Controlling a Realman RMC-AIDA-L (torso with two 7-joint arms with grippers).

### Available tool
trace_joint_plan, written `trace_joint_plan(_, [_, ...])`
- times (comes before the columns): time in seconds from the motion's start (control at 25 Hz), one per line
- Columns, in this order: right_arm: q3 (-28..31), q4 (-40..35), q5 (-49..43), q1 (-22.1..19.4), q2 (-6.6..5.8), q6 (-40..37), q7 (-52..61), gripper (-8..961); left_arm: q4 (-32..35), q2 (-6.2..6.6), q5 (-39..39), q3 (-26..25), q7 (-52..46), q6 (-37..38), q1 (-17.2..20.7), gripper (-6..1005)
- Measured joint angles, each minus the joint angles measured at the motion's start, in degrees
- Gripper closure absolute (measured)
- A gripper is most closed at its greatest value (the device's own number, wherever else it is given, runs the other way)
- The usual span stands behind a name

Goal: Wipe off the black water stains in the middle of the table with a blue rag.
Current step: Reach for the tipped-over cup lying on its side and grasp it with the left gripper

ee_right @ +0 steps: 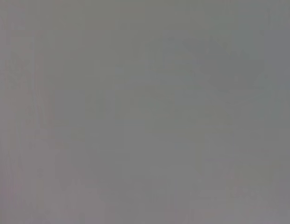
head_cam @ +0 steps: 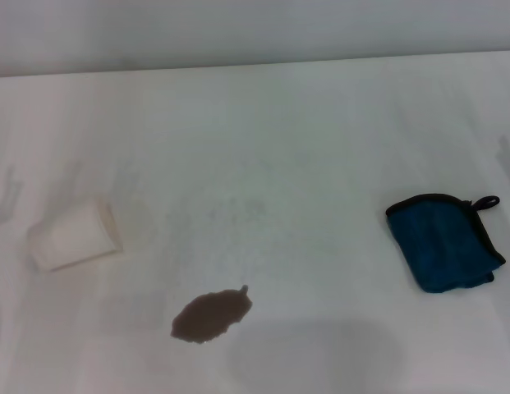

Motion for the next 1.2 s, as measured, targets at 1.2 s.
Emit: trace_joint_plan(1.2, [0.31, -0.16, 0.00, 1.19, 0.01, -4.16, 2.36, 99, -56.18, 4.18, 52.06, 0.33, -81.88, 3.72, -20.92, 123])
